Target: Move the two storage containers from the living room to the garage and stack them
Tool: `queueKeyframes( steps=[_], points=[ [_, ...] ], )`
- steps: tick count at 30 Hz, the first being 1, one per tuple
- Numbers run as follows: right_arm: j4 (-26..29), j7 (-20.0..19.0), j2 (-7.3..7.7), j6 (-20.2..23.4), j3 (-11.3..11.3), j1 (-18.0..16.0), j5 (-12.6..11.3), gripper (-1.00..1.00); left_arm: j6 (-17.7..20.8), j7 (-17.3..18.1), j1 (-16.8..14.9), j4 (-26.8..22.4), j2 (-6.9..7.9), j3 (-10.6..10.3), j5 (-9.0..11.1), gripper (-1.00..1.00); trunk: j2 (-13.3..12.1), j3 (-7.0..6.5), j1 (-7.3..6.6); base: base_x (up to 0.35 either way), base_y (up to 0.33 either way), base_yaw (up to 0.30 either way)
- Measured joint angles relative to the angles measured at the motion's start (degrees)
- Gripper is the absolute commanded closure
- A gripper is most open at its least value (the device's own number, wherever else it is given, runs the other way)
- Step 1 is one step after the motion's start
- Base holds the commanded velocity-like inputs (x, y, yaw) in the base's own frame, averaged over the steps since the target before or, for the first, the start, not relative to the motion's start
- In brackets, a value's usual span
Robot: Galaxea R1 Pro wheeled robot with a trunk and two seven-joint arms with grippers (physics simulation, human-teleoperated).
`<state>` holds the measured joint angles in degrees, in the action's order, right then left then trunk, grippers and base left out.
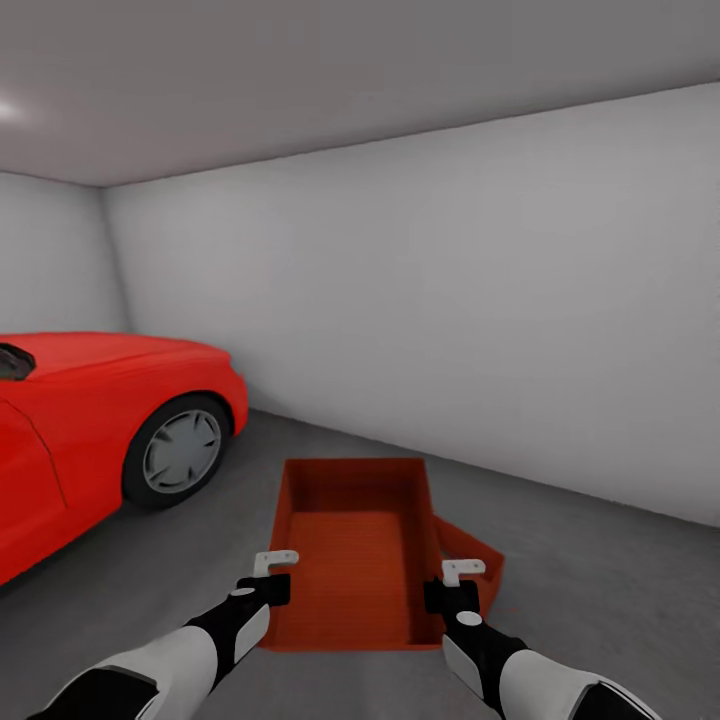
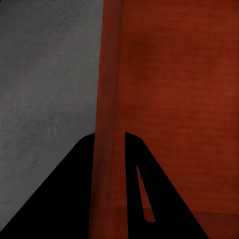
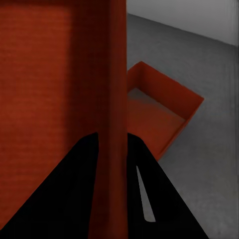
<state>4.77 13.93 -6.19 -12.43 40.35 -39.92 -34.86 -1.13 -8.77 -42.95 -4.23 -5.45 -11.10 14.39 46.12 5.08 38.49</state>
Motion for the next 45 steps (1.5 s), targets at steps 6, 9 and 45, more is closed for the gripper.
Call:
queueKeyframes(
  steps=[6,9,45],
  points=[
    [0.00,-0.04,0.02,0.00,0.00,-0.02,0.01,1.00,-0.02,-0.03,0.00,0.00,-0.02,0.02,0.00,1.00,0.00,0.00,0.00,0.288,0.244,-0.283],
    [0.00,-0.04,0.03,0.00,0.01,-0.03,0.02,1.00,-0.04,-0.03,0.00,0.00,-0.02,0.03,0.00,1.00,0.00,0.00,0.00,0.287,0.245,-0.209],
    [0.01,0.09,-0.03,0.01,0.04,-0.02,0.04,1.00,-0.03,0.06,0.00,0.00,0.03,0.04,0.00,1.00,0.00,0.00,0.00,0.282,0.254,-0.068]
  ],
)
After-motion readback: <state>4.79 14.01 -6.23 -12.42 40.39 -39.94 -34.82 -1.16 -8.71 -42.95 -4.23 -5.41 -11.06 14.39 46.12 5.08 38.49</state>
